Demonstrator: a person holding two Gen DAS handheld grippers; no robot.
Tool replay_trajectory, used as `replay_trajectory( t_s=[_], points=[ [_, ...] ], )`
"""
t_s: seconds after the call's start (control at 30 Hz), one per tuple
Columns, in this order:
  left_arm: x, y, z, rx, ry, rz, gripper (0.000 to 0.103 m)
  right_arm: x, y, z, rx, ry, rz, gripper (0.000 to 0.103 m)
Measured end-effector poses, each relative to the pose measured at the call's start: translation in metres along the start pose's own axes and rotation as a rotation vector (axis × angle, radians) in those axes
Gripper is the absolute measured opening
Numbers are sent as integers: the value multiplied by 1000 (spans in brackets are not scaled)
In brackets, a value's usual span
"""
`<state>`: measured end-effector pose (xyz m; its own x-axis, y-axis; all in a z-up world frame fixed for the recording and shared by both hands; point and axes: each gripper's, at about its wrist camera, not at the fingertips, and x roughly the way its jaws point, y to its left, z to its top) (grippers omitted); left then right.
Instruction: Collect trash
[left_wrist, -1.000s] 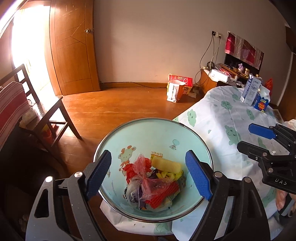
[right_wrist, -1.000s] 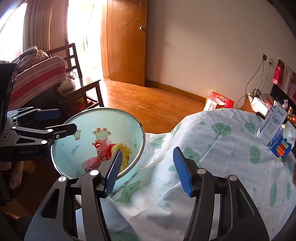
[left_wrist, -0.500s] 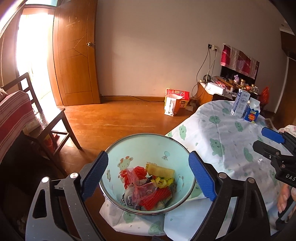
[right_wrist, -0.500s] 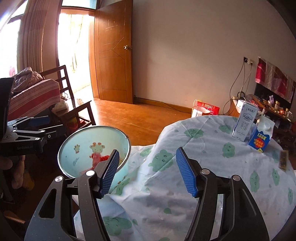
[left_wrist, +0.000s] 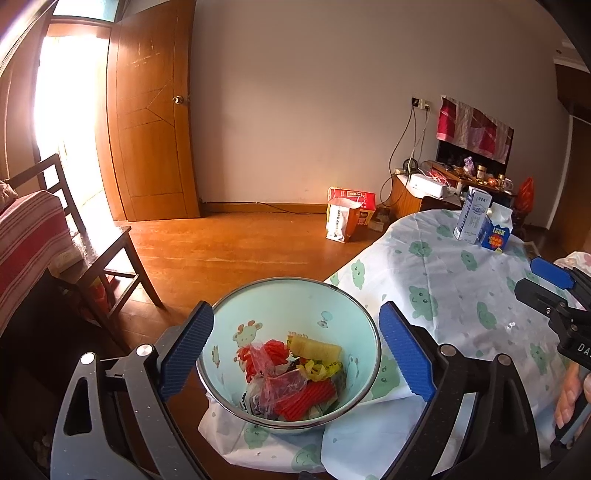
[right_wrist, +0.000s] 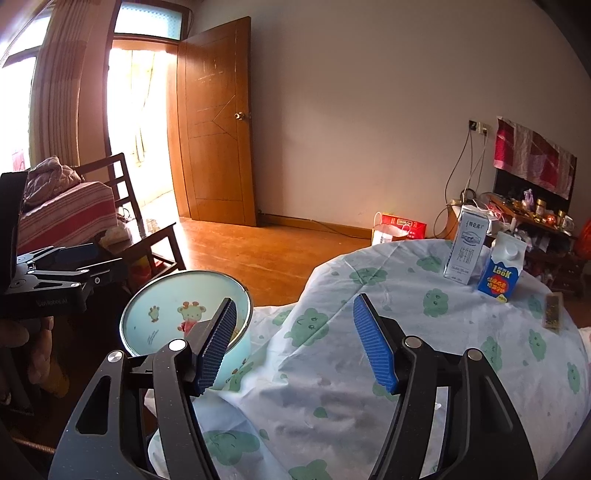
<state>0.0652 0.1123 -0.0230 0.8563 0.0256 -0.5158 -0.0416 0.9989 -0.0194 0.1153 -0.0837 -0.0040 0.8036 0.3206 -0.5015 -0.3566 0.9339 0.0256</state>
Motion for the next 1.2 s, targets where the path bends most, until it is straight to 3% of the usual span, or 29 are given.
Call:
replay_trajectory(
  t_s=[1.2],
  points=[
    [2, 0, -1, 5, -4, 30, 91, -1, 0, -6, 27, 7, 1, 66]
  ],
)
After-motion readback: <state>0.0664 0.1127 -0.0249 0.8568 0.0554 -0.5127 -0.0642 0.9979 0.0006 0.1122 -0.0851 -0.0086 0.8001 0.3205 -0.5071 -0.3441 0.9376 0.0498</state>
